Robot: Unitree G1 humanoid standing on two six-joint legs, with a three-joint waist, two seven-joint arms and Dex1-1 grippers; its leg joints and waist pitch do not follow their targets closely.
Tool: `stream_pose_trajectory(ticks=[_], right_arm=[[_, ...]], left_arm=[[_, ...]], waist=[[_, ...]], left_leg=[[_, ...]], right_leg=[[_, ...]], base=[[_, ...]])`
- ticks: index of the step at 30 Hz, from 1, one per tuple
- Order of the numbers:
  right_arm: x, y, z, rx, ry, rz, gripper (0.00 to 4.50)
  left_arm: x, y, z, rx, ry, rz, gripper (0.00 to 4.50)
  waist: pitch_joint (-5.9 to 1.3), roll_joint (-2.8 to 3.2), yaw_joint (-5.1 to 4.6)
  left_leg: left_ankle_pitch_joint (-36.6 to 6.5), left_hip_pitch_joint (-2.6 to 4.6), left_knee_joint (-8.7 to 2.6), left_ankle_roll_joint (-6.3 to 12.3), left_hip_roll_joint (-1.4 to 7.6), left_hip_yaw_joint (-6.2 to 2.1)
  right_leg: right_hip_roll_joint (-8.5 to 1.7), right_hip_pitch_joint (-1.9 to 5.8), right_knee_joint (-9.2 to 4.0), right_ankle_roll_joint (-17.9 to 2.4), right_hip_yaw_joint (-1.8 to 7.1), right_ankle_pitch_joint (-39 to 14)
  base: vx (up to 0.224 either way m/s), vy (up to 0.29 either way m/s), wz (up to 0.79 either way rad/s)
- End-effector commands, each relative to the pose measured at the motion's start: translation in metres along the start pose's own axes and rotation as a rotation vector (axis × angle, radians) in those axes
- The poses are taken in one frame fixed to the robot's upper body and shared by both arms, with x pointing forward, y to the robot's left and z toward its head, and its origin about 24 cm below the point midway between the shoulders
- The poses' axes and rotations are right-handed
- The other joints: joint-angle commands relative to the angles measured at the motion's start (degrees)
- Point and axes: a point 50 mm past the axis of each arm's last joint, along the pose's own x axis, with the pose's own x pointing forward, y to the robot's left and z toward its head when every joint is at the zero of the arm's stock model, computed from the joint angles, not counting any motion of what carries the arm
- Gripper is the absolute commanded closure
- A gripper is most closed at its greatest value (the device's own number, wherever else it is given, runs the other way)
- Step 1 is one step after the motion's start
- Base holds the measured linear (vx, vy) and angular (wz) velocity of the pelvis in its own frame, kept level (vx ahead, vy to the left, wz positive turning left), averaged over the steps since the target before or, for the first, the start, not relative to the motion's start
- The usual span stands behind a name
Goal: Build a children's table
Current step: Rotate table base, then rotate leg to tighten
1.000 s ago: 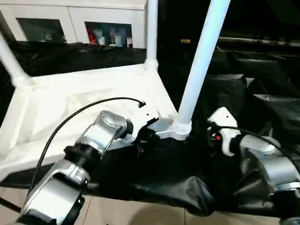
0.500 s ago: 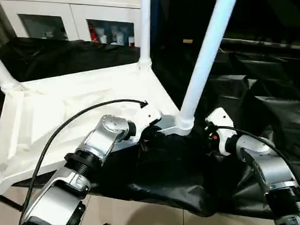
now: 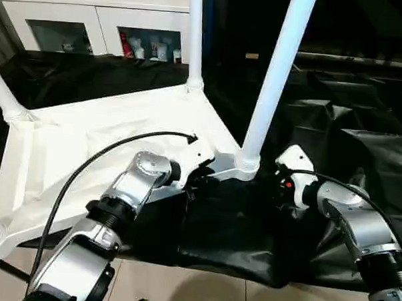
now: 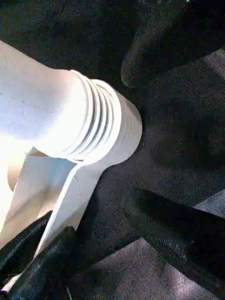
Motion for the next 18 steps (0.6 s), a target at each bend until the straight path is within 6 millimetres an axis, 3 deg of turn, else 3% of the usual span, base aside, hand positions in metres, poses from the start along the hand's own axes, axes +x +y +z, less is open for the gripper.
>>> stream_pose_trajectory(ticks=[1, 7, 10, 18], right_arm=[[-0.004, -0.006, 0.007, -0.026, -0.028, -0.023, 0.4], [-0.003, -0.008, 0.016, -0.026, -0.085, -0.029, 0.4], [-0.001, -0.01, 0.02, -0.022, -0.111, -0.041, 0.4], [0.006, -0.007, 0.023, -0.049, -0.113, -0.002, 0.4]], left_arm=[[-0.003, 0.004, -0.01, -0.02, 0.04, 0.011, 4.04], [-0.003, 0.002, -0.015, -0.032, 0.064, -0.007, 4.45], [-0.002, 0.001, -0.016, -0.027, 0.072, -0.018, 4.45], [-0.007, -0.012, -0.017, 0.118, 0.064, -0.187, 4.45]], waist=[[-4.03, -1.27, 0.33], [-4.01, -1.5, 0.28], [-4.04, -1.41, 0.29], [-4.33, -1.26, 0.34]], left_leg=[[-15.84, 0.57, -3.92, 2.63, 0.25, 0.1], [-15.85, 0.48, -3.96, 2.73, 0.29, 0.06], [-15.41, 0.47, -3.97, 2.8, 0.3, 0.04], [-13.98, 0.47, -3.89, 3.06, 0.53, 0.14]], right_leg=[[-2.04, 3.11, -5.41, -9.54, 1.46, -21.78], [-2.1, 3.06, -5.48, -8.96, 1.45, -22.92], [-2.14, 3.05, -5.39, -9.25, 1.46, -22.37], [-2.21, 3.23, -4.62, -11.65, 1.71, -16.11]], base=[[0.0, 0.0, 0.0], [0.0, 0.0, 0.0], [0.0, 0.0, 0.0], [0.0, 0.0, 0.0]])
